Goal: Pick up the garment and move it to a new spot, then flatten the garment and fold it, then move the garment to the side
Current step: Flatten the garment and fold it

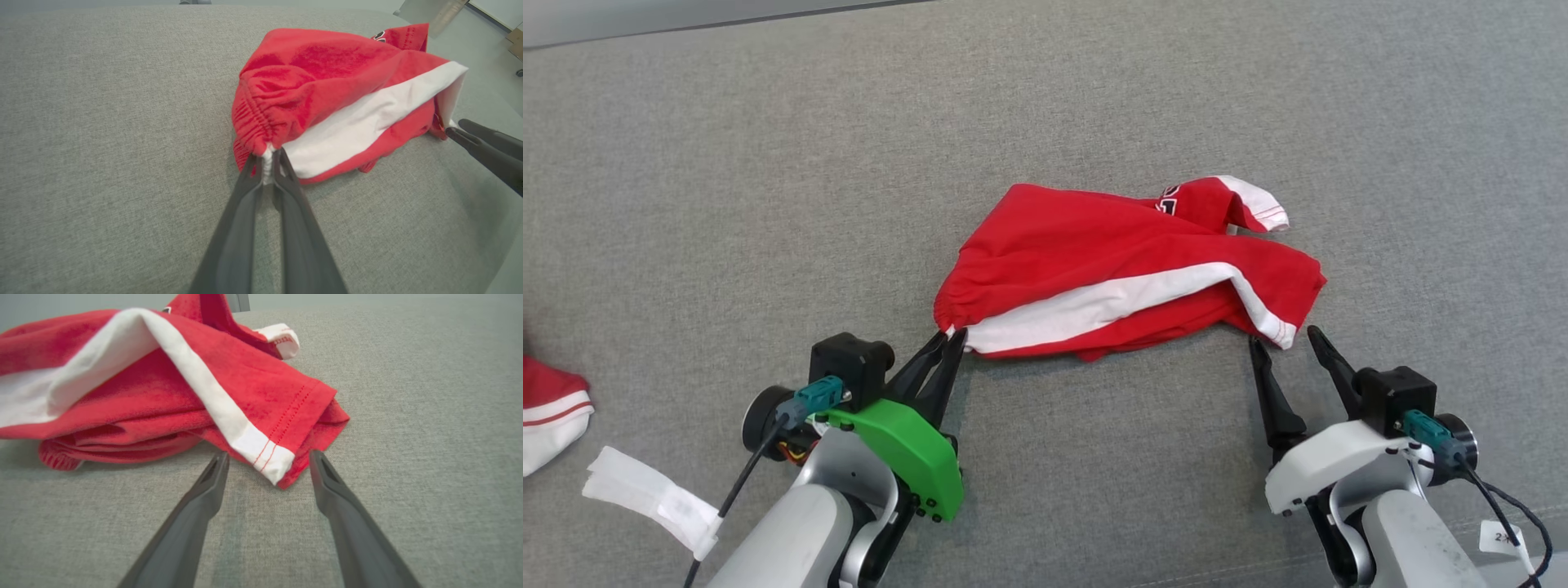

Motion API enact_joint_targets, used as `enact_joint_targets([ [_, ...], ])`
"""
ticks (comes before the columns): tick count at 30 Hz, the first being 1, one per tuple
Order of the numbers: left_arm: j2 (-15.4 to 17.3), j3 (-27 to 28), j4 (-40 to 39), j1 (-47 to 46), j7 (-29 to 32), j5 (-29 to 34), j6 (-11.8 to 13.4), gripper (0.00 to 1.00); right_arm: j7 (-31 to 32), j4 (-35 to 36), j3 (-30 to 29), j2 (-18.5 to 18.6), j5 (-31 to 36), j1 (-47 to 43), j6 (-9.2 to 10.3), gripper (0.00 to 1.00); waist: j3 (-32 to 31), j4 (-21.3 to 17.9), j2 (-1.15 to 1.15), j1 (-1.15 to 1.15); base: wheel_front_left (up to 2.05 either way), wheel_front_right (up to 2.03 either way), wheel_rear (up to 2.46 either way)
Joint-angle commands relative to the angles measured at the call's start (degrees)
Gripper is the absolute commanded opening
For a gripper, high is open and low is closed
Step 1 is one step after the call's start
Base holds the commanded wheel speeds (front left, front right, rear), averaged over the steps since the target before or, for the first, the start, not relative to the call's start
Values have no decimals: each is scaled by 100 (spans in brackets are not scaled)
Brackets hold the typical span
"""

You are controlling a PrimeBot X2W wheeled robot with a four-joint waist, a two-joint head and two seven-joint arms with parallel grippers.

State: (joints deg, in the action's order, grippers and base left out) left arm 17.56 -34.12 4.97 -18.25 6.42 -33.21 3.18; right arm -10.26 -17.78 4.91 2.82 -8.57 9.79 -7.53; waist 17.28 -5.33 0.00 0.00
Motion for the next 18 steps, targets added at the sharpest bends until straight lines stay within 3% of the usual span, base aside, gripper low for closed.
enact_joint_targets([
  [1,2,-16,-1,-99,-34,25,-25,0,-60,-134,16,13,-27,129,8,100,54,71,0,0,0,0,0],
  [2,-4,-23,3,-116,-45,37,-29,0,-90,-207,18,14,-18,184,7,40,64,97,0,0,0,0,0],
  [3,-9,-28,7,-129,-52,51,-30,0,-118,-263,17,12,-16,224,8,11,69,120,0,0,0,0,0],
  [4,-12,-26,4,-133,-65,55,-21,0,-145,-298,8,12,-8,253,8,0,76,137,0,0,0,0,0],
  [10,52,18,-67,-144,-226,126,40,0,-315,-61,-176,15,29,200,8,0,63,162,0,0,0,0,0],
  [18,217,216,-589,-338,-544,375,206,0,-330,1081,-445,84,242,366,8,0,-118,76,0,0,0,0,0],
])
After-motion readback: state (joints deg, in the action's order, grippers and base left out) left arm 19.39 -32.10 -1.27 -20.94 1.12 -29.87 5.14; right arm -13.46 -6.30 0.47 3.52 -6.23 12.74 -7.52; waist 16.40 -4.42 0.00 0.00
